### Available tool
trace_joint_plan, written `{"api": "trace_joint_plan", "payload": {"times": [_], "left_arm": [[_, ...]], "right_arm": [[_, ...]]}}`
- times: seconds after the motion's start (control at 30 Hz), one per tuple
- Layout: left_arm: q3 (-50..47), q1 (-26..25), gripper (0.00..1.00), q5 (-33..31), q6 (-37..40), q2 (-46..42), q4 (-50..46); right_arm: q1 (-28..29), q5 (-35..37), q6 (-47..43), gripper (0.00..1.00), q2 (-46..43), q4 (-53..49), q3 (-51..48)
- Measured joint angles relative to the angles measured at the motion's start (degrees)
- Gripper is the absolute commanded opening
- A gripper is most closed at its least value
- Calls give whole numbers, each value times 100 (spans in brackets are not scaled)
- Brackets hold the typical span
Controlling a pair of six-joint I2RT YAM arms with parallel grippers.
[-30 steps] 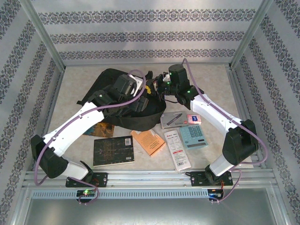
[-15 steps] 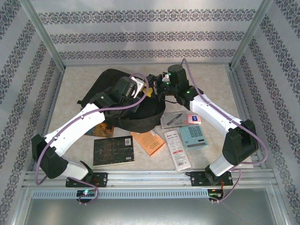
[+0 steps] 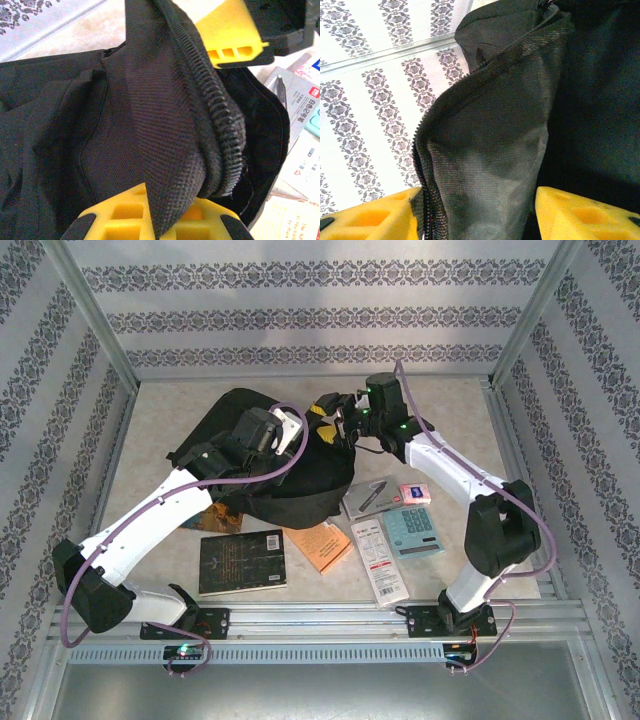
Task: Pack the student bag
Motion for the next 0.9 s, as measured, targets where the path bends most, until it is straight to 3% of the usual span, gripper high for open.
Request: {"api": "trace_joint_plan", "payload": {"times": [0.17,0.27,0.4,0.5,0.73,0.9], "left_arm": [[0,0,6,46,63,-2,-66],[0,0,18,50,109,-2,-92],[9,0,56,136,144,-39,-136],[210,0,72,225,48,-31,-350],[2341,-39,75,291,-702,833,-1193],[3663,-474,75,-24,-1261,1886,-1851]], "right_arm": [[2,-94,-68,13,63,33,76],[2,-120,-55,0,63,31,127],[-2,-109,-42,0,63,26,144],[0,-81,-20,0,61,-11,144],[2,146,166,0,-101,-297,144],[2,280,278,0,-227,-763,264]]}}
